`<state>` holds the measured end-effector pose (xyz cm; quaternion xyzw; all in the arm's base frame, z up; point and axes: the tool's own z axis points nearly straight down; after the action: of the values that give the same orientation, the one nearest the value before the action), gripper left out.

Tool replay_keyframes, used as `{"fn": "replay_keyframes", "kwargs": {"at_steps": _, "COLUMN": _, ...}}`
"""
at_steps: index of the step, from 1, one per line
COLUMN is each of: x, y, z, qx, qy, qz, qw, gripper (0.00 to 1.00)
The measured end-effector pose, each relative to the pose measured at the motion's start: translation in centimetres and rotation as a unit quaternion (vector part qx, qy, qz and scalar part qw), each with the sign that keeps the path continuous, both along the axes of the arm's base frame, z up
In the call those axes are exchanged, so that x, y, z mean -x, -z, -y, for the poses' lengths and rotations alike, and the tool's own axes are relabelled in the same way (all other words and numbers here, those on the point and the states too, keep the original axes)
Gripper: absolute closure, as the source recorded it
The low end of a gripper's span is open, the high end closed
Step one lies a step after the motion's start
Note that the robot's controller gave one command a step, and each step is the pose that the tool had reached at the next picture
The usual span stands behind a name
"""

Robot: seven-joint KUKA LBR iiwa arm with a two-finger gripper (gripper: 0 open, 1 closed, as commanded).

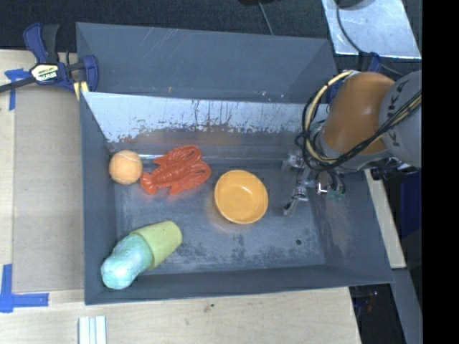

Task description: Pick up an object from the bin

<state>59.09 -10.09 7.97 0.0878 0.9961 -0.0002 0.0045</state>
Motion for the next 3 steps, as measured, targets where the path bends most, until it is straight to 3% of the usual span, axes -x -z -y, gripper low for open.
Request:
{"fn": "replay_keyframes", "kwargs": {"at_steps": 1, "x": 3.1, "y": -1.6, "z": -1.5, "qx": 0.001, "qy": -0.067, "qz": 0.0026, "qw": 0.9977, "gripper": 0.00}}
{"fn": "replay_keyframes", "kwargs": {"at_steps": 2, "x": -1.8, "y": 0.9, "z": -12.0, "qx": 0.000, "qy": -0.031, "qz": 0.0033, "qw": 0.9995, "gripper": 0.00}}
{"fn": "replay_keyframes", "kwargs": {"at_steps": 3, "x": 3.3, "y": 0.8, "z": -7.8, "qx": 0.004, "qy": -0.063, "qz": 0.0023, "qw": 0.9980, "gripper": 0.00}}
